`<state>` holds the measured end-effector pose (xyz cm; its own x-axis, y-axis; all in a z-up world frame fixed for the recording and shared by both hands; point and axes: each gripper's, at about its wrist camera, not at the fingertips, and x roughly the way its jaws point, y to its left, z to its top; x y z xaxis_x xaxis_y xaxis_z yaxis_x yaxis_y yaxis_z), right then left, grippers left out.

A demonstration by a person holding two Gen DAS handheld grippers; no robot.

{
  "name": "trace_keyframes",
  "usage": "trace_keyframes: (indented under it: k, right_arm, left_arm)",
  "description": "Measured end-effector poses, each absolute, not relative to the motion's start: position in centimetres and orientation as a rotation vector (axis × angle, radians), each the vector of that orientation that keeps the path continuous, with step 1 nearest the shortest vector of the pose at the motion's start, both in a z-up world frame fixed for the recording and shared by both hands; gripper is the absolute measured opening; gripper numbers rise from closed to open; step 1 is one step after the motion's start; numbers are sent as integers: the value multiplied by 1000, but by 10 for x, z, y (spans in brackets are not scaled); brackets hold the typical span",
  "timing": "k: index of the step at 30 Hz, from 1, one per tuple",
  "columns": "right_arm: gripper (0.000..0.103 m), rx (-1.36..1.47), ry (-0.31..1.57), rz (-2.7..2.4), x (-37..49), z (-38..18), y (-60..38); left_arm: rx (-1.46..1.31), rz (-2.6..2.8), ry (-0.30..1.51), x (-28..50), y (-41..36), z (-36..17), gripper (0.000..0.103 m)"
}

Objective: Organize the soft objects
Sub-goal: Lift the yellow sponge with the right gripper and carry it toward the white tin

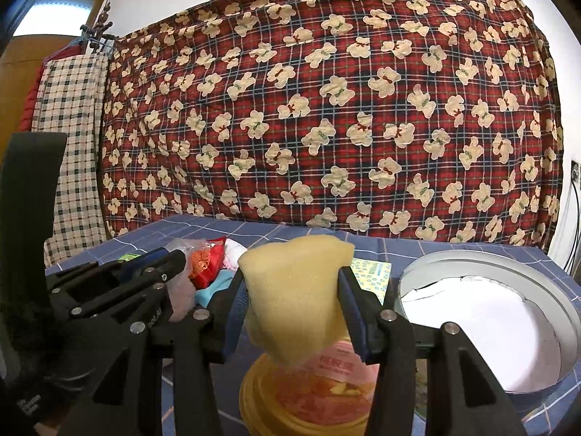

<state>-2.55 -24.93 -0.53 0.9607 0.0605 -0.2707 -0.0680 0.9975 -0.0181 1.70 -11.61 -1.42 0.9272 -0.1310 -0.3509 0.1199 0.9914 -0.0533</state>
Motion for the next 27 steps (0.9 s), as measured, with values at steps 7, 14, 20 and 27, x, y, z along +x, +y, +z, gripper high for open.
trace_keyframes:
  k: [7,14,20,27]
  right_arm:
    - [52,-27,303,70,-20,-6,-252]
    - [52,1,336,67,-8,-8,-264]
    - [52,2,337,40,-3,-8,-272]
    - [52,5,337,25,0,-8,-278]
  left_arm:
    - [-39,-146,405,28,-118,-17,9]
    - [-39,-174,423,40,-130,-19,9]
    - [-24,-186,421,42,-143,-19,9]
    - [-26,-201,449,50,-149,-20,9]
